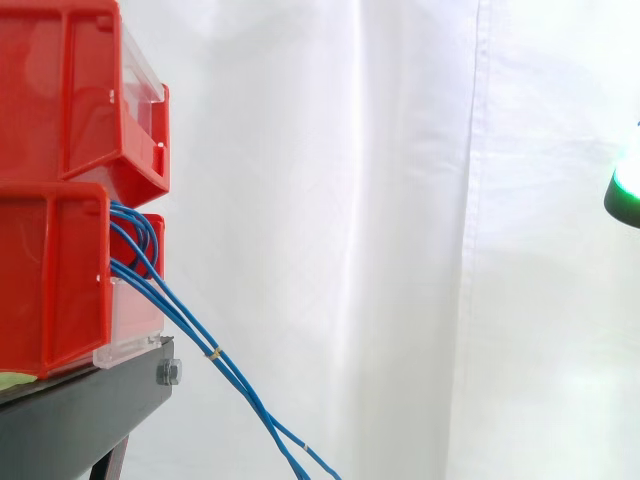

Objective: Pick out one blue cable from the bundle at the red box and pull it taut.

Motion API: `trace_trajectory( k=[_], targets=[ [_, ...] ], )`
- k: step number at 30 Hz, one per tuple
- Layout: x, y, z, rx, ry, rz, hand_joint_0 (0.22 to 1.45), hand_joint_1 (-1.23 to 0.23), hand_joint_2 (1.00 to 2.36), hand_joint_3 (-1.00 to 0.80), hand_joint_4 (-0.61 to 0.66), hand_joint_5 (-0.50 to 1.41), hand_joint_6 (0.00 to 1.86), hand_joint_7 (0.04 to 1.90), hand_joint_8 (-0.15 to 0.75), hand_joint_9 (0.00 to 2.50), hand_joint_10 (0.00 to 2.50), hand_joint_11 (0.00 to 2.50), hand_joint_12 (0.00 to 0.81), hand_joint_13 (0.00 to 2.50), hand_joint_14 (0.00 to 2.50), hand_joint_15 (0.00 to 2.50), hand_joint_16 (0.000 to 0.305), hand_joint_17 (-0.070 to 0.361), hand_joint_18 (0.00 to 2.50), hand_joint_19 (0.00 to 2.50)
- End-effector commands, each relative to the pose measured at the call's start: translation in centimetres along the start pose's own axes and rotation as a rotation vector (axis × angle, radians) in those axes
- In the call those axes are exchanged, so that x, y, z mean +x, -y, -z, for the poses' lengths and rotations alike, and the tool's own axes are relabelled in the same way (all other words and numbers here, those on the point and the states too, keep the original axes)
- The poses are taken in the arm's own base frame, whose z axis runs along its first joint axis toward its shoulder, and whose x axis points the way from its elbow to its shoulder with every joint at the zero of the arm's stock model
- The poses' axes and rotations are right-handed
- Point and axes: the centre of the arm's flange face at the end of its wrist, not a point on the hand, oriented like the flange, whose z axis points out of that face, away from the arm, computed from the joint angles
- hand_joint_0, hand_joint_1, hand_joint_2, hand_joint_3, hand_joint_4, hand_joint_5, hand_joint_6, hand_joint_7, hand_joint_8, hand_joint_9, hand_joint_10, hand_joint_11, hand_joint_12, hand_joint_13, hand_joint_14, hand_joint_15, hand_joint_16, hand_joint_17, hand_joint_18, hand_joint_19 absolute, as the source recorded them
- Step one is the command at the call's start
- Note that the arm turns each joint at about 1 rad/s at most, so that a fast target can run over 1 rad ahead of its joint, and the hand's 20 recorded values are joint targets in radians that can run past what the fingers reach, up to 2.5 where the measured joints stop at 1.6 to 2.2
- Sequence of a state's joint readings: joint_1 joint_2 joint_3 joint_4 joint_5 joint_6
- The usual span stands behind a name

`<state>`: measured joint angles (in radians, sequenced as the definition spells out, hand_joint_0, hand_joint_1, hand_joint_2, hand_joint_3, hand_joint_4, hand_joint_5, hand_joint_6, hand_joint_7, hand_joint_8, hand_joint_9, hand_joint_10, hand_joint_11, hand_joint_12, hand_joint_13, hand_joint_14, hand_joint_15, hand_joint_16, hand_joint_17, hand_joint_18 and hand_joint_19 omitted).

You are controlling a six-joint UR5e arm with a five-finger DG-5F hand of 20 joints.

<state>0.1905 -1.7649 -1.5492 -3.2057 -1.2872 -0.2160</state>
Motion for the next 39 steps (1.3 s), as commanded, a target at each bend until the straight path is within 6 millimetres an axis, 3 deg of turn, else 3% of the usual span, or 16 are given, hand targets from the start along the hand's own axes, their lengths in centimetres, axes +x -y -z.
trace_trajectory(
  k=[1,12,19,22,23,29,35,36,39],
  targets=[
    [-0.1,0.0,0.0,0.0,0.004,-0.001,0.55,-0.58,1.0,-0.48,0.3,-0.19,0.5,0.67,0.319,0.68,0.0,0.0,0.442,0.55,0.01,0.14,0.064,0.144,0.49,0.49],
    [0.7,0.5,0.1,0.008,-0.029,-0.02,0.55,-0.55,1.0,-0.47,0.31,-0.18,0.5,0.67,0.327,0.7,0.0,0.0,0.445,0.55,0.01,0.16,0.064,0.145,0.54,0.5],
    [2.0,-0.7,-2.7,-0.169,0.023,-0.09,0.55,-0.55,1.0,-0.47,0.31,-0.18,0.5,0.68,0.33,0.72,0.0,0.0,0.446,0.57,0.01,0.16,0.065,0.146,0.58,0.52],
    [2.7,0.3,-4.0,-0.168,0.044,-0.103,0.53,-0.52,1.0,-0.5,0.31,-0.18,0.5,0.68,0.329,0.73,0.0,0.0,0.45,0.58,0.01,0.16,0.065,0.147,0.58,0.52],
    [3.3,1.5,-4.8,-0.147,0.044,-0.102,0.53,-0.51,1.0,-0.5,0.31,-0.18,0.5,0.68,0.33,0.73,0.0,0.0,0.45,0.58,0.01,0.17,0.065,0.147,0.58,0.52],
    [4.0,2.1,-6.0,-0.166,0.096,-0.136,0.52,-0.48,1.0,-0.5,0.27,-0.2,0.5,0.66,0.34,0.73,0.0,0.0,0.456,0.61,0.01,0.17,0.067,0.15,0.59,0.52],
    [5.3,3.4,-8.0,-0.197,0.155,-0.147,0.51,-0.46,1.0,-0.5,0.21,-0.25,0.5,0.59,0.405,0.71,0.0,0.0,0.457,0.68,0.01,0.15,0.069,0.155,0.63,0.5],
    [5.8,4.3,-8.8,-0.195,0.156,-0.148,0.51,-0.46,1.0,-0.5,0.21,-0.26,0.5,0.58,0.44,0.77,0.0,0.0,0.461,0.7,0.01,0.15,0.069,0.156,0.63,0.49],
    [6.0,4.3,-9.1,-0.207,0.156,-0.151,0.51,-0.46,1.0,-0.5,0.19,-0.27,0.5,0.53,0.478,0.75,0.0,0.0,0.458,0.71,0.0,0.1,0.07,0.157,0.64,0.46]
  ],
)
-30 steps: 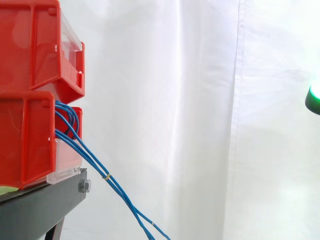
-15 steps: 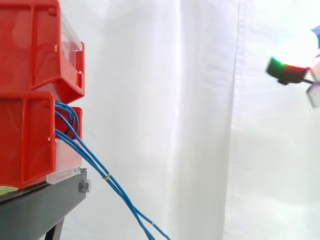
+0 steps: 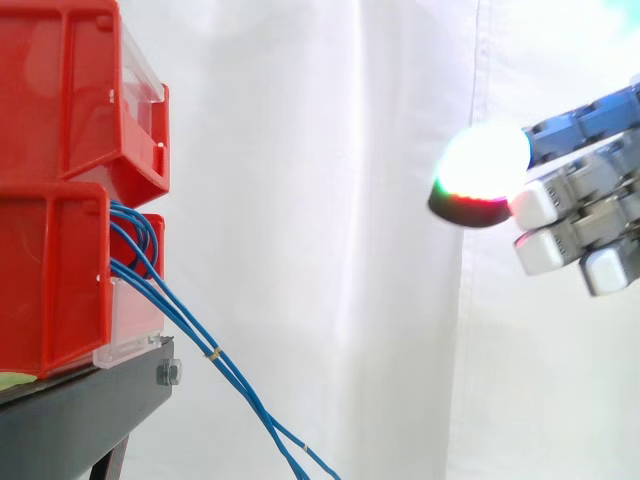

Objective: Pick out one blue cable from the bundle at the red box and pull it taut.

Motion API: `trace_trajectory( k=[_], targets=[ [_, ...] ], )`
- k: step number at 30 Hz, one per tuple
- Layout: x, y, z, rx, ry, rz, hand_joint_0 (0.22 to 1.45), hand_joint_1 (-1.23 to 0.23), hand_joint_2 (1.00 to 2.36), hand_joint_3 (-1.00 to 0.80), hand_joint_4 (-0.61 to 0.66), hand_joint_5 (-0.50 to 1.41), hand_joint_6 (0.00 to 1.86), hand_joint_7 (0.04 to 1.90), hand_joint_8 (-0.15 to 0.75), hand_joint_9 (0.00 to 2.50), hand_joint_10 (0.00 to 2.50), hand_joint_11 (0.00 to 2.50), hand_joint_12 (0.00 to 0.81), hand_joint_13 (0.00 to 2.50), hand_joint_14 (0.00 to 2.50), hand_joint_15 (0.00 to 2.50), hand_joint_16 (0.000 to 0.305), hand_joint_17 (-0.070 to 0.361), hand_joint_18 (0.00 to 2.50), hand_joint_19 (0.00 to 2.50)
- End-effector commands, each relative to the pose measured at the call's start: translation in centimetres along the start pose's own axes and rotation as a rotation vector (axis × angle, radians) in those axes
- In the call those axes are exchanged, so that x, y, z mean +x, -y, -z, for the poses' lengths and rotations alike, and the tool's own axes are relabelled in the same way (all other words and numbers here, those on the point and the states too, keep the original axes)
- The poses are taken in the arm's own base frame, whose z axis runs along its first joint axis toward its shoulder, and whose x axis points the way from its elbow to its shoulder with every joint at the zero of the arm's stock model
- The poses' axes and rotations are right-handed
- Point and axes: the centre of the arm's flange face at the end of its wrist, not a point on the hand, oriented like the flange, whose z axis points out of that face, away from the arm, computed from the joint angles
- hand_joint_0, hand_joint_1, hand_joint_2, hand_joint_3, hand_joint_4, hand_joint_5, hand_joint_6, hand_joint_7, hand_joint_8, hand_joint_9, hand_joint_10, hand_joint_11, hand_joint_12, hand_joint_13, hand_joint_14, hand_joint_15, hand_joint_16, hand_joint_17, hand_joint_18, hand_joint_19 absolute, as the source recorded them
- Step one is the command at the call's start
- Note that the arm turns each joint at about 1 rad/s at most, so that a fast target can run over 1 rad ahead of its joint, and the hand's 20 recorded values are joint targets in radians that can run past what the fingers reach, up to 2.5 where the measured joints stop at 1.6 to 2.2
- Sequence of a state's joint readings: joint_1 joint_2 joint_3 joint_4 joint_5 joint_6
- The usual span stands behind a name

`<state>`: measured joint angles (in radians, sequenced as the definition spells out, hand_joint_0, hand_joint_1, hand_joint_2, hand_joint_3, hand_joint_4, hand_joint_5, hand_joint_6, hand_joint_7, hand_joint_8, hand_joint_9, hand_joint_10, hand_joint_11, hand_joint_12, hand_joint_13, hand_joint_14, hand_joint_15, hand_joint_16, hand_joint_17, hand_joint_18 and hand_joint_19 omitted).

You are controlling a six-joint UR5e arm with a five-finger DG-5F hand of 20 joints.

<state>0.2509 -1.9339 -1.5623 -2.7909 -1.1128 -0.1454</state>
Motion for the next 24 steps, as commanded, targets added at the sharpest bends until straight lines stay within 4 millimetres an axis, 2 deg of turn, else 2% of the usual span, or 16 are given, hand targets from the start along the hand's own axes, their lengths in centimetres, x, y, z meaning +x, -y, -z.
trace_trajectory(
  k=[1,5,12,15,16,18,21,22,24],
  targets=[
    [0.5,0.7,-0.5,-0.013,0.008,-0.005,0.51,-0.46,1.0,-0.5,0.19,-0.28,0.5,0.52,0.494,0.73,0.0,0.0,0.462,0.7,0.0,0.09,0.07,0.158,0.64,0.46],
    [0.7,1.3,-0.7,-0.008,0.007,-0.001,0.51,-0.46,1.0,-0.5,0.19,-0.28,0.5,0.51,0.497,0.67,0.0,0.0,0.468,0.68,0.0,0.08,0.071,0.161,0.64,0.47],
    [0.8,1.3,-0.9,-0.025,0.02,0.028,0.51,-0.49,1.0,-0.5,0.19,-0.28,0.5,0.51,0.448,0.6,0.0,0.0,0.469,0.67,0.0,0.12,0.071,0.16,0.63,0.48],
    [1.0,2.3,-1.6,-0.034,0.032,0.036,0.51,-0.5,1.0,-0.5,0.19,-0.28,0.5,0.52,0.437,0.59,0.0,0.0,0.47,0.67,0.01,0.13,0.071,0.16,0.63,0.49],
    [1.3,3.7,-1.9,-0.024,0.032,0.034,0.51,-0.5,1.0,-0.5,0.2,-0.27,0.5,0.52,0.435,0.59,0.0,0.0,0.472,0.67,0.01,0.13,0.071,0.16,0.63,0.49],
    [1.3,4.5,-2.5,-0.037,0.039,0.015,0.52,-0.51,1.0,-0.5,0.2,-0.27,0.5,0.53,0.417,0.58,0.0,0.0,0.474,0.67,0.01,0.14,0.071,0.16,0.63,0.51],
    [1.4,4.7,-2.7,-0.044,0.038,0.013,0.52,-0.51,1.0,-0.5,0.19,-0.27,0.5,0.53,0.406,0.56,0.0,0.0,0.475,0.67,0.01,0.16,0.071,0.16,0.63,0.51],
    [1.6,5.7,-3.0,-0.037,0.039,0.014,0.52,-0.51,1.0,-0.5,0.19,-0.27,0.5,0.53,0.403,0.56,0.0,0.0,0.474,0.67,0.01,0.15,0.071,0.16,0.63,0.51],
    [1.6,5.8,-3.0,-0.039,0.038,0.016,0.52,-0.51,1.0,-0.5,0.19,-0.27,0.5,0.53,0.396,0.55,0.0,0.0,0.476,0.67,0.01,0.16,0.071,0.16,0.63,0.52]
  ],
)
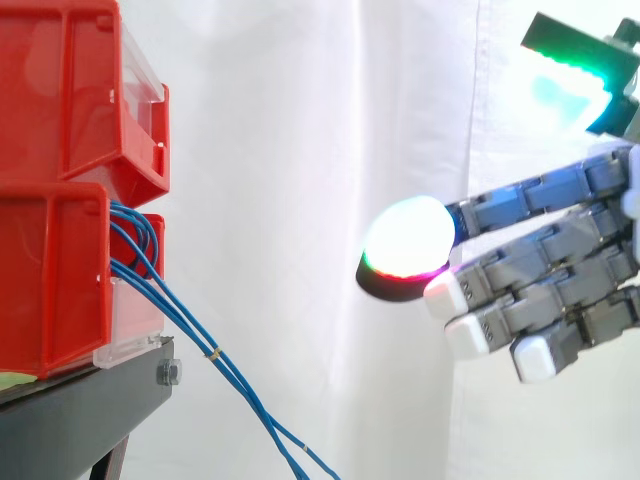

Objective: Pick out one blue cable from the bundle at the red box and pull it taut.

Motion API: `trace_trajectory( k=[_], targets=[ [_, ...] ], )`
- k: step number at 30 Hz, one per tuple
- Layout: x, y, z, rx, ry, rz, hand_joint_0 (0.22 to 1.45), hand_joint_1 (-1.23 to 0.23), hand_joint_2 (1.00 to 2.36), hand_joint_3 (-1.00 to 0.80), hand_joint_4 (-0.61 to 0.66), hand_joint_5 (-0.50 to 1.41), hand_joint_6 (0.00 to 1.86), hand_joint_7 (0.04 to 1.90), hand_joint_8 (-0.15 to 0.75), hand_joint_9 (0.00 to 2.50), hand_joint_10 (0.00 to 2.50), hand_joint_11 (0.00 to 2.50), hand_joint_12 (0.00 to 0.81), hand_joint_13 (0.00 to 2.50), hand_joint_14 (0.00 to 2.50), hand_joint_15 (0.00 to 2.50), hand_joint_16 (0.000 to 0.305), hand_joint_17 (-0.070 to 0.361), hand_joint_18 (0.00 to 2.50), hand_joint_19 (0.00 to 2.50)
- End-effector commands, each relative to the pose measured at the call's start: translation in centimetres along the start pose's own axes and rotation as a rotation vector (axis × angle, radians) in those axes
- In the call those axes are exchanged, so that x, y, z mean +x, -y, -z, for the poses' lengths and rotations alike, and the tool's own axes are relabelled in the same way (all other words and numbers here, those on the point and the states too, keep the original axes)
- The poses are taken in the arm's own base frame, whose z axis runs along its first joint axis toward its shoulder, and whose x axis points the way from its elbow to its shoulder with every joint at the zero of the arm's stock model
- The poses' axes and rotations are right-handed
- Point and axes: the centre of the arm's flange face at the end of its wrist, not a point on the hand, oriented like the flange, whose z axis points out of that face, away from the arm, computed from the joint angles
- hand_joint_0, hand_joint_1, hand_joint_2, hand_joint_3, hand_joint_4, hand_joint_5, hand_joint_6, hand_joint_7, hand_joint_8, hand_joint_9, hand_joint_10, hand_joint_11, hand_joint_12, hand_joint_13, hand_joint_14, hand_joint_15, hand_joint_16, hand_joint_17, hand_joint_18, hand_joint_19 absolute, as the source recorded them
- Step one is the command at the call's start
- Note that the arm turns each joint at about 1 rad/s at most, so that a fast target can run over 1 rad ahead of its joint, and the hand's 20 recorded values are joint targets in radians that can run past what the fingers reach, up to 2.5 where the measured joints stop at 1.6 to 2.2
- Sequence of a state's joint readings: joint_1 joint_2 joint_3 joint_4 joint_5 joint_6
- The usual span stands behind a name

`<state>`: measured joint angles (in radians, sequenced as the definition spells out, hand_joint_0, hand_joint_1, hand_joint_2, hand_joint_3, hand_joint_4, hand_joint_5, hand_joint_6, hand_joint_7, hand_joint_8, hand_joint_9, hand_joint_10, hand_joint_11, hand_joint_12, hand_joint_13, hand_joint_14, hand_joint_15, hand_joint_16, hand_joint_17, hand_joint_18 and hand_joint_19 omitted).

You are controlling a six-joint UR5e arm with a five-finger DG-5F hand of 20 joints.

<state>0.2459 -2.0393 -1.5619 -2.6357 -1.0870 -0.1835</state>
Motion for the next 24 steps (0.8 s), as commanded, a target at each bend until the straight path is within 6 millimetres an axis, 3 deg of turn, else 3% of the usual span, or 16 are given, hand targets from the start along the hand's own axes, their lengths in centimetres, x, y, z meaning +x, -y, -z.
trace_trajectory(
  k=[1,11,16,24],
  targets=[
    [0.2,1.4,-0.4,0.006,0.003,0.002,0.52,-0.51,1.0,-0.5,0.19,-0.27,0.5,0.53,0.395,0.55,0.0,0.0,0.476,0.67,0.01,0.16,0.071,0.16,0.63,0.52],
    [-0.3,1.8,-0.8,-0.009,0.03,0.01,0.53,-0.52,1.0,-0.49,0.19,-0.27,0.5,0.55,0.377,0.55,0.0,0.0,0.48,0.67,0.01,0.19,0.071,0.161,0.63,0.53],
    [-0.2,3.6,-1.4,-0.013,0.04,0.006,0.53,-0.52,1.0,-0.5,0.19,-0.26,0.5,0.56,0.369,0.56,0.0,0.0,0.481,0.67,0.01,0.2,0.071,0.161,0.63,0.54],
    [-0.6,3.4,-1.8,-0.038,0.069,0.034,0.53,-0.52,1.0,-0.49,0.2,-0.26,0.5,0.58,0.368,0.57,0.0,0.0,0.485,0.65,0.01,0.2,0.071,0.16,0.63,0.54]
  ],
)
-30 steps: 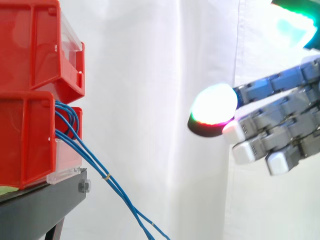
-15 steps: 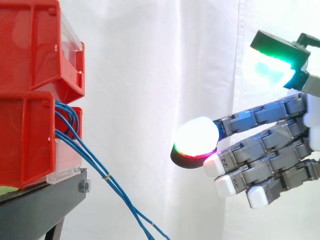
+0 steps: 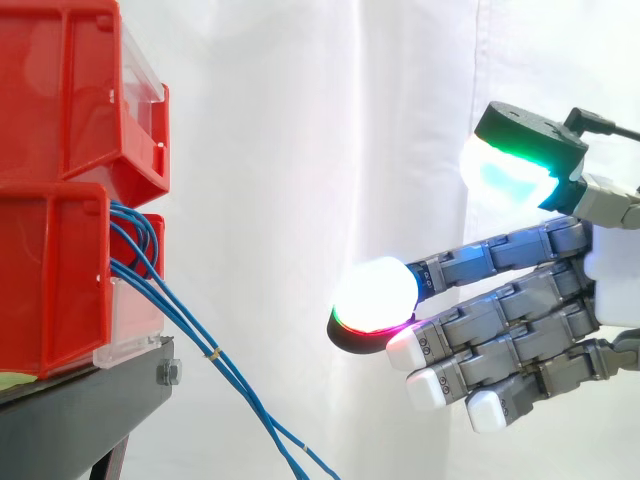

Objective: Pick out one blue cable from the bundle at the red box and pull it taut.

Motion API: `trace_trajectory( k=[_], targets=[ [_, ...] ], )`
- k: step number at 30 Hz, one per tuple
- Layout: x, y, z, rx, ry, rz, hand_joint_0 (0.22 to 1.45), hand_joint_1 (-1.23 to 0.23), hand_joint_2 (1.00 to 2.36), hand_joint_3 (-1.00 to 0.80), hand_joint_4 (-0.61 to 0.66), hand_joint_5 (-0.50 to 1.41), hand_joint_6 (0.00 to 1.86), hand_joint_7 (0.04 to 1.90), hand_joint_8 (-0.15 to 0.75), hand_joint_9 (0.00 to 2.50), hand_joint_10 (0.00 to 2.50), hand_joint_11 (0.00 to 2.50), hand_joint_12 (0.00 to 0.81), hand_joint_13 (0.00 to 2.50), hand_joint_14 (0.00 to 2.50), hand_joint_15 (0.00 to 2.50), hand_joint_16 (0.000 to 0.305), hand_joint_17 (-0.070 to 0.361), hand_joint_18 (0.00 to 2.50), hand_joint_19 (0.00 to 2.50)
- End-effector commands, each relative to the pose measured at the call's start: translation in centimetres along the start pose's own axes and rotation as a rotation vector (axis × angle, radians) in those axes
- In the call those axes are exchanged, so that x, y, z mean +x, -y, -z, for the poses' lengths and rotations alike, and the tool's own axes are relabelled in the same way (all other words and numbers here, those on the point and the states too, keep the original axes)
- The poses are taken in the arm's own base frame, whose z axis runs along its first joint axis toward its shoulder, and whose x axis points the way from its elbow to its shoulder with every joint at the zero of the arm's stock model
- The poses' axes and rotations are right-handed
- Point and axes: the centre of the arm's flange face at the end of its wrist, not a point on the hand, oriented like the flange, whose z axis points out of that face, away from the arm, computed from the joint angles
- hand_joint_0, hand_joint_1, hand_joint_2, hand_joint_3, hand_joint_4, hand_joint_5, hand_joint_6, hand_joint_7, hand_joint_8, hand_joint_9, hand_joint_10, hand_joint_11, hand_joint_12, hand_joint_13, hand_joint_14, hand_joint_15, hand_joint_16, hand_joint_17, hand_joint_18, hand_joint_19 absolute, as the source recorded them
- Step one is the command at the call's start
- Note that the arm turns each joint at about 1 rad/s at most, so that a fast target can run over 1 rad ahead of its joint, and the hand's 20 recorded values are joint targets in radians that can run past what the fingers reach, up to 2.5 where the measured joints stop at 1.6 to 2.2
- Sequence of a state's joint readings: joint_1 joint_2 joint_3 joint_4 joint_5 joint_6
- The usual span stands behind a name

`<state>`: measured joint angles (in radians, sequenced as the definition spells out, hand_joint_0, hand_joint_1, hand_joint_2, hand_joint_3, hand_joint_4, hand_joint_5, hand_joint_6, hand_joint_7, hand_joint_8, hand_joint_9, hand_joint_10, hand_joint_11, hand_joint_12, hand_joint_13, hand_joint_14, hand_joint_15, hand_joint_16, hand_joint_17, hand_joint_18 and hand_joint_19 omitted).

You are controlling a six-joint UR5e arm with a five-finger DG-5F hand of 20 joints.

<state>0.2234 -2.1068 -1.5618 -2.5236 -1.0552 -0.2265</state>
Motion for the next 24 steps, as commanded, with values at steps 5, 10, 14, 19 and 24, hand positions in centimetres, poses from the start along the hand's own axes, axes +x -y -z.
trace_trajectory(
  k=[5,10,14,19,24],
  targets=[
    [-0.2,-0.4,-0.5,-0.037,0.02,0.037,0.53,-0.52,1.0,-0.49,0.21,-0.25,0.5,0.59,0.364,0.57,0.0,0.0,0.484,0.63,0.01,0.2,0.07,0.159,0.61,0.53],
    [-0.1,0.9,-0.6,-0.027,0.029,0.05,0.53,-0.52,1.0,-0.49,0.22,-0.25,0.5,0.59,0.363,0.56,0.0,0.0,0.484,0.61,0.01,0.2,0.07,0.158,0.59,0.53],
    [0.6,2.6,-1.6,-0.028,0.046,0.037,0.53,-0.53,1.0,-0.49,0.22,-0.25,0.5,0.61,0.362,0.56,0.0,0.0,0.48,0.6,0.01,0.2,0.07,0.158,0.59,0.54],
    [1.5,4.3,-3.2,-0.021,0.047,-0.004,0.53,-0.53,1.0,-0.49,0.23,-0.24,0.5,0.62,0.362,0.57,0.0,0.0,0.479,0.6,0.01,0.2,0.07,0.157,0.58,0.55],
    [2.4,4.5,-3.7,-0.021,0.045,-0.006,0.53,-0.53,1.0,-0.49,0.23,-0.24,0.5,0.63,0.36,0.58,0.0,0.0,0.481,0.6,0.01,0.21,0.07,0.157,0.58,0.55]
  ],
)
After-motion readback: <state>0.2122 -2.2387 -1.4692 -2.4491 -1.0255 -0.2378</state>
